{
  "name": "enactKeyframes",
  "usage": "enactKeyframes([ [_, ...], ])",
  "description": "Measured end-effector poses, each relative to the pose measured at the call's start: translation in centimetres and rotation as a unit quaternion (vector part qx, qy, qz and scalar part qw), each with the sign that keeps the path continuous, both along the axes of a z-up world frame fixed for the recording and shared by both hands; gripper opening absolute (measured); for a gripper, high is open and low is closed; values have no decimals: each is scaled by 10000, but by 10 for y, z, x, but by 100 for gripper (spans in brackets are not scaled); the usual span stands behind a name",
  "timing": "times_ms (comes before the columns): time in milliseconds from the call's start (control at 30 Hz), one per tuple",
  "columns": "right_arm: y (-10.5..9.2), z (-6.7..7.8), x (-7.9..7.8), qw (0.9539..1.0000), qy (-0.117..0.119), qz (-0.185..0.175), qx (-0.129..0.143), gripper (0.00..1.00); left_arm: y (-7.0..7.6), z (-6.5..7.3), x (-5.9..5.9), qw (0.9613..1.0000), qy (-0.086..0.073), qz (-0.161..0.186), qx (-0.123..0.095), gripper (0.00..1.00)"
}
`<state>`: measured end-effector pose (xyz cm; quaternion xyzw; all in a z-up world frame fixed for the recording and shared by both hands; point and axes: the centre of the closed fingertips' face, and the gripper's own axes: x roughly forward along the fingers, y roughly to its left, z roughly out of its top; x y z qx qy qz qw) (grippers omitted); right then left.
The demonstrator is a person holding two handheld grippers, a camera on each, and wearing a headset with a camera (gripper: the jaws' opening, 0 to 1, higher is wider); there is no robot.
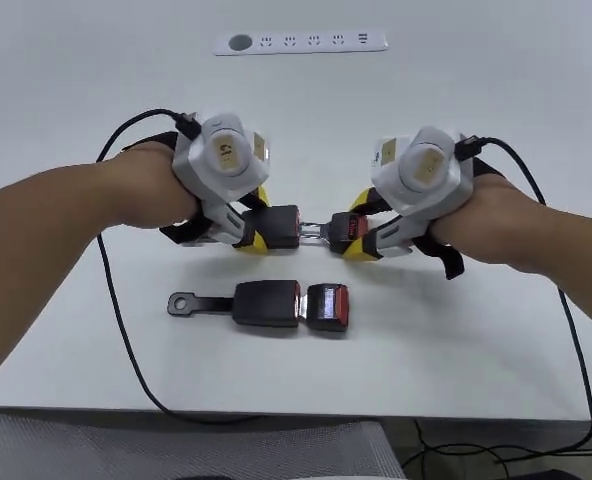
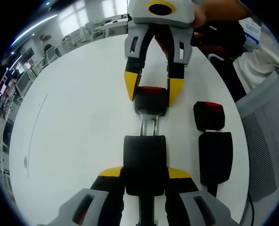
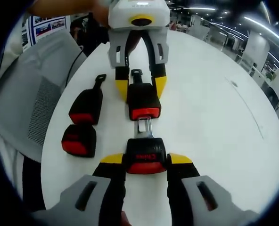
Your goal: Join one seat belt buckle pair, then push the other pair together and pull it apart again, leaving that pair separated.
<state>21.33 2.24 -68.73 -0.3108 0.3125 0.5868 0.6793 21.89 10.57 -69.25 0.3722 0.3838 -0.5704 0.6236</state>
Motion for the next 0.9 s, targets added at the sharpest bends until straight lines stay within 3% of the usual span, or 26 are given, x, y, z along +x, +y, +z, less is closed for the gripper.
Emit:
enactKeyframes([
  [133,0,3,0,9999,-126,82,-73,33,-2,0,-2,9999,-32,-37,92,33],
  [367,7,2,0,9998,-142,109,-16,33,-1,-1,-1,9999,-5,-54,96,33],
  [700,12,2,1,9996,67,86,271,32,0,-1,-1,9999,-17,-127,-27,33],
  [900,15,1,2,9995,47,197,226,31,1,-1,0,9998,61,-173,-46,32],
])
